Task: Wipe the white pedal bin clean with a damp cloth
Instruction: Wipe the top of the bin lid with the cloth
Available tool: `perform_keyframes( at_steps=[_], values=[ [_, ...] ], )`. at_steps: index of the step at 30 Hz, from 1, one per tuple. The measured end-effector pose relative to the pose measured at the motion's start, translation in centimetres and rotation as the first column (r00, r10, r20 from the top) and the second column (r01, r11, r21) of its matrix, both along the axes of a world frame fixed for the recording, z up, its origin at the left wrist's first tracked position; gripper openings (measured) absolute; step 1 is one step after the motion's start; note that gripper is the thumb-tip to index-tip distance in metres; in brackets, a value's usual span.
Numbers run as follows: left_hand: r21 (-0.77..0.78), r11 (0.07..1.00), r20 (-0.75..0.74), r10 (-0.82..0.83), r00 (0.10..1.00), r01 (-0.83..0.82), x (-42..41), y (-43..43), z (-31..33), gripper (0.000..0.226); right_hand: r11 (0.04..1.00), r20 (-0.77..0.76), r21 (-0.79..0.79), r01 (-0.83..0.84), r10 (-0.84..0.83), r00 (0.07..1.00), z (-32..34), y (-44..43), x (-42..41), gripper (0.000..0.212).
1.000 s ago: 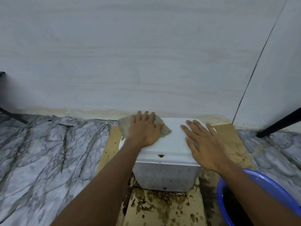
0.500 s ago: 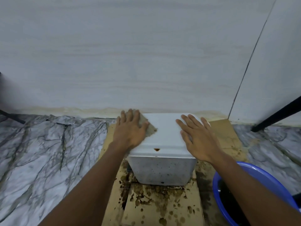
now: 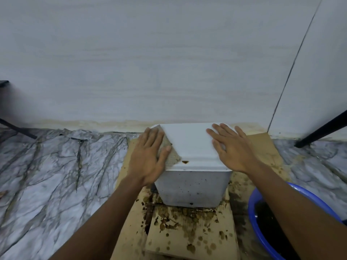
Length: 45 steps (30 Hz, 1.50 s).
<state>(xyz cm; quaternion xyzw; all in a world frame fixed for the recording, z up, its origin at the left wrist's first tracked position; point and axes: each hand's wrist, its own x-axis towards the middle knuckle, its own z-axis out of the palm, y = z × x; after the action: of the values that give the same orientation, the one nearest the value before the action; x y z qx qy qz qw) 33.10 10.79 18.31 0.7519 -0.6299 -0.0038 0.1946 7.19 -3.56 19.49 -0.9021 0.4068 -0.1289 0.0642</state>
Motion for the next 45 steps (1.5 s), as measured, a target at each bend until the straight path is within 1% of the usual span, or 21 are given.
perform_keyframes(
  at_steps=[2,4,6,8,10,12,14,16,18,20,23,25,28,30,33,34,37,41,43,45],
  values=[
    [-0.002,0.995,0.109,-0.097,0.989,0.097,-0.7,0.0,0.0,0.077,1.0,0.0,0.014,0.002,-0.002,1.0,0.2,-0.3,-0.1,0.065],
    [0.028,0.989,0.201,-0.148,0.968,0.145,-1.4,-0.3,-0.1,0.078,1.0,0.011,0.0,0.012,-0.012,1.0,0.3,-0.1,0.3,0.068],
    [0.051,0.986,0.253,-0.169,0.952,0.162,-2.9,-1.2,0.0,0.078,1.0,0.007,-0.011,0.02,-0.02,1.0,0.2,0.1,0.7,0.07],
    [0.05,0.97,0.294,-0.243,0.924,0.239,-4.7,-2.5,0.4,0.075,1.0,0.007,0.002,0.008,-0.008,1.0,0.2,-0.2,0.3,0.065],
    [0.09,0.945,0.29,-0.327,0.899,0.315,-4.5,-3.2,1.2,0.072,0.999,0.014,0.036,-0.021,0.02,1.0,0.2,-0.8,-0.6,0.061],
    [0.128,0.933,0.242,-0.359,0.901,0.337,-1.9,-2.5,1.9,0.075,0.997,0.017,0.065,-0.05,0.049,0.999,0.2,-0.9,-0.9,0.061],
    [0.139,0.946,0.192,-0.315,0.93,0.292,1.2,-1.2,1.9,0.081,0.998,0.021,0.052,-0.047,0.046,0.999,0.1,-0.5,-0.4,0.06],
    [0.157,0.959,0.192,-0.263,0.945,0.235,2.5,-0.2,1.7,0.084,1.0,0.015,0.017,-0.024,0.024,1.0,-0.1,-0.1,0.1,0.06],
    [0.153,0.967,0.234,-0.238,0.943,0.206,1.2,-0.4,1.5,0.084,1.0,0.012,-0.003,-0.002,0.002,1.0,-0.1,0.2,0.3,0.062],
    [0.155,0.967,0.279,-0.238,0.931,0.201,-1.9,-1.6,1.4,0.083,1.0,0.016,-0.018,0.008,-0.008,1.0,-0.2,0.5,0.3,0.066],
    [0.163,0.957,0.319,-0.283,0.905,0.242,-6.7,-4.0,1.4,0.085,1.0,0.035,-0.014,-0.004,0.004,0.999,-0.2,0.6,0.0,0.071],
    [0.188,0.941,0.309,-0.328,0.893,0.281,-7.9,-4.8,1.8,0.083,1.0,0.045,-0.008,-0.023,0.024,0.999,-0.2,0.4,-0.6,0.071],
    [0.211,0.919,0.266,-0.383,0.885,0.334,-5.1,-3.6,2.3,0.079,0.999,0.044,-0.007,-0.053,0.053,0.998,-0.4,0.1,-1.1,0.062],
    [0.194,0.933,0.25,-0.345,0.905,0.302,-1.4,-1.7,2.1,0.079,0.999,0.043,-0.011,-0.052,0.052,0.998,-0.4,0.3,-0.8,0.061],
    [0.146,0.962,0.149,-0.254,0.956,0.233,2.4,0.5,1.3,0.083,0.999,0.029,-0.034,-0.032,0.033,0.999,-0.3,0.7,-0.2,0.06],
    [0.136,0.966,0.14,-0.238,0.961,0.219,2.8,0.7,1.1,0.083,0.999,0.027,-0.032,-0.02,0.021,0.999,-0.3,0.7,-0.2,0.06],
    [0.127,0.973,0.219,-0.215,0.952,0.19,0.7,-0.4,1.0,0.084,0.999,0.012,-0.034,0.003,-0.003,1.0,-0.2,0.8,0.1,0.062],
    [0.148,0.963,0.304,-0.26,0.917,0.224,-5.9,-3.5,1.4,0.085,1.0,0.033,-0.025,-0.002,0.003,0.999,-0.3,0.7,0.0,0.067],
    [0.153,0.952,0.296,-0.302,0.906,0.267,-7.8,-4.3,1.6,0.084,1.0,0.042,-0.014,-0.02,0.02,0.999,-0.4,0.2,-0.8,0.067],
    [0.154,0.931,0.247,-0.36,0.9,0.33,-6.7,-4.0,2.1,0.082,0.999,0.03,-0.01,-0.044,0.045,0.999,-0.5,0.0,-1.1,0.064]
  ],
)
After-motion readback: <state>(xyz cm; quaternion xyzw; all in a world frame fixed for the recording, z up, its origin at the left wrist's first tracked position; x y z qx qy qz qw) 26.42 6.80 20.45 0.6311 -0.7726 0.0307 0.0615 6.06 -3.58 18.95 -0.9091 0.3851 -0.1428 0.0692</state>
